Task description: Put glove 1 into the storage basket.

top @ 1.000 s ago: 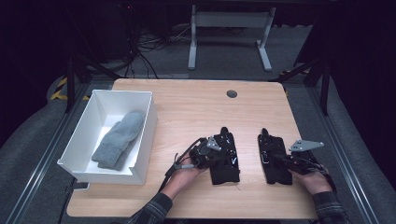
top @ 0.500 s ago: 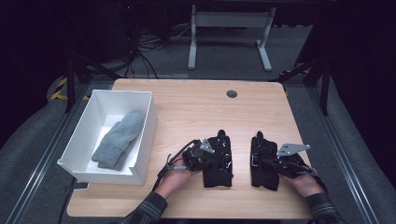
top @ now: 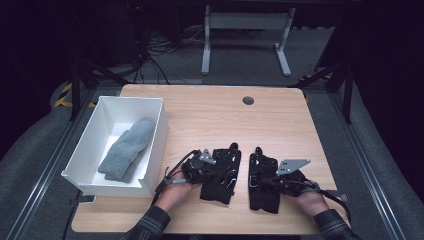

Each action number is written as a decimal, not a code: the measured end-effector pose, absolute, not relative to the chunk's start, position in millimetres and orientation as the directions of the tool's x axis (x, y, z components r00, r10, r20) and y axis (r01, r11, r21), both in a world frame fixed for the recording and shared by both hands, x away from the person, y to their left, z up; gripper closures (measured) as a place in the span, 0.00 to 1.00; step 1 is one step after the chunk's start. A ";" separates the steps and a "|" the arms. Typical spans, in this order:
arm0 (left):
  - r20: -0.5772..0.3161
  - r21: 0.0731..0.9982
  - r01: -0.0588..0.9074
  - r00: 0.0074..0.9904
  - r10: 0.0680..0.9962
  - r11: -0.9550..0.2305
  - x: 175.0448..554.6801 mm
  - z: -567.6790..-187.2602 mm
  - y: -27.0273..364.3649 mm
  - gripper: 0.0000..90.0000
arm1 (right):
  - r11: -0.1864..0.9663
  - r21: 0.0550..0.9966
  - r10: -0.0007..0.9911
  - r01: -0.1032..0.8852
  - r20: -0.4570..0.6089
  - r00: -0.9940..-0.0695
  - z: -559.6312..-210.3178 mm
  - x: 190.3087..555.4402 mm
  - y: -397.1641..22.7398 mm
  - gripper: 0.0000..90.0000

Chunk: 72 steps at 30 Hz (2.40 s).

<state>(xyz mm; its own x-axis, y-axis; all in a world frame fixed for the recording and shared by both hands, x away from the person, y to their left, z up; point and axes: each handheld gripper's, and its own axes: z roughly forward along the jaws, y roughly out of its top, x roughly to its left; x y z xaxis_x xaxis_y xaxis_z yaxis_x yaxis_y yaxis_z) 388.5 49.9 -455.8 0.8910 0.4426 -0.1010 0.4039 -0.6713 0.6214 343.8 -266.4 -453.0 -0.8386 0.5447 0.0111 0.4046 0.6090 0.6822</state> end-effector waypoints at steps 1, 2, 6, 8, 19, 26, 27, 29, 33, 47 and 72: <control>-0.101 0.622 0.404 0.891 0.442 -0.671 388.7 -455.8 49.8 1.00 | 0.607 0.685 0.541 0.402 0.015 -0.841 -453.4 344.2 -263.0 1.00; -0.100 0.623 0.403 0.891 0.443 -0.671 389.1 -455.9 49.6 1.00 | 0.605 0.688 0.535 0.401 0.022 -0.845 -453.9 344.8 -260.2 1.00; -0.097 0.621 0.400 0.892 0.441 -0.674 389.6 -455.6 48.7 1.00 | 0.620 0.685 0.519 0.383 0.009 -0.855 -453.5 346.9 -248.9 1.00; -0.096 0.620 0.396 0.895 0.435 -0.678 389.3 -455.3 48.5 1.00 | 0.619 0.685 0.518 0.384 0.011 -0.855 -453.7 347.6 -247.5 1.00; -0.055 0.650 0.440 0.841 0.539 -0.620 389.9 -447.3 62.8 0.76 | 0.597 0.701 0.560 0.390 -0.016 -0.828 -448.0 344.3 -269.7 1.00; -0.081 0.619 0.482 0.825 0.559 -0.621 394.6 -456.2 61.8 0.69 | 0.585 0.697 0.595 0.415 -0.021 -0.804 -447.6 342.6 -289.0 1.00; -0.083 0.621 0.483 0.824 0.561 -0.617 394.6 -456.4 60.6 0.69 | 0.590 0.690 0.594 0.419 -0.020 -0.804 -448.8 343.0 -289.5 1.00; -0.081 0.616 0.485 0.823 0.562 -0.621 394.5 -456.1 59.3 0.72 | 0.602 0.678 0.585 0.422 -0.015 -0.811 -451.3 343.0 -288.2 1.00; -0.099 0.617 0.498 0.817 0.568 -0.609 393.0 -456.4 57.2 0.84 | 0.613 0.666 0.573 0.425 -0.004 -0.820 -454.4 342.6 -285.1 1.00; -0.173 0.636 0.538 0.798 0.577 -0.553 394.6 -442.5 63.7 0.97 | 0.616 0.671 0.547 0.412 0.012 -0.837 -456.2 341.5 -277.6 1.00; -0.289 0.748 0.478 0.859 0.423 -0.460 392.2 -395.7 48.8 0.98 | 0.616 0.677 0.525 0.404 0.030 -0.851 -457.7 350.2 -259.2 1.00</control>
<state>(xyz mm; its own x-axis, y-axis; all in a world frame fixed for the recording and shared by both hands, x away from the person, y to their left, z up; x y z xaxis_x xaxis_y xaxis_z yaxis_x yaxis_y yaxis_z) 392.2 48.8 -395.7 0.8590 0.4225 -0.2891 0.4780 -0.4597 0.7485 350.2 -259.2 -457.7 -0.8506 0.5250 0.0298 0.4038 0.6158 0.6766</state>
